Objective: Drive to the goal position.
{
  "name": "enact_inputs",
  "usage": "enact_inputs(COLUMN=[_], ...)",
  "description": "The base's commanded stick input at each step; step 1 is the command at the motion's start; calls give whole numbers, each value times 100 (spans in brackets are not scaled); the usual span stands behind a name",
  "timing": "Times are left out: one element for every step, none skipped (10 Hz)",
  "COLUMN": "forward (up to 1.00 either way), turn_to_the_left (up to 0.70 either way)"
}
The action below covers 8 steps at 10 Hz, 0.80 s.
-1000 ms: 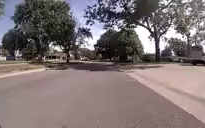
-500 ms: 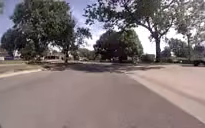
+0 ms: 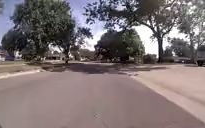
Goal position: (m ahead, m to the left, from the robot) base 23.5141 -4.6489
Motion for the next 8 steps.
enact_inputs(forward=[70,70,70,70,70,70,70,70], turn_to_the_left=[3,-3,-25,-19,-3,3,3,3])
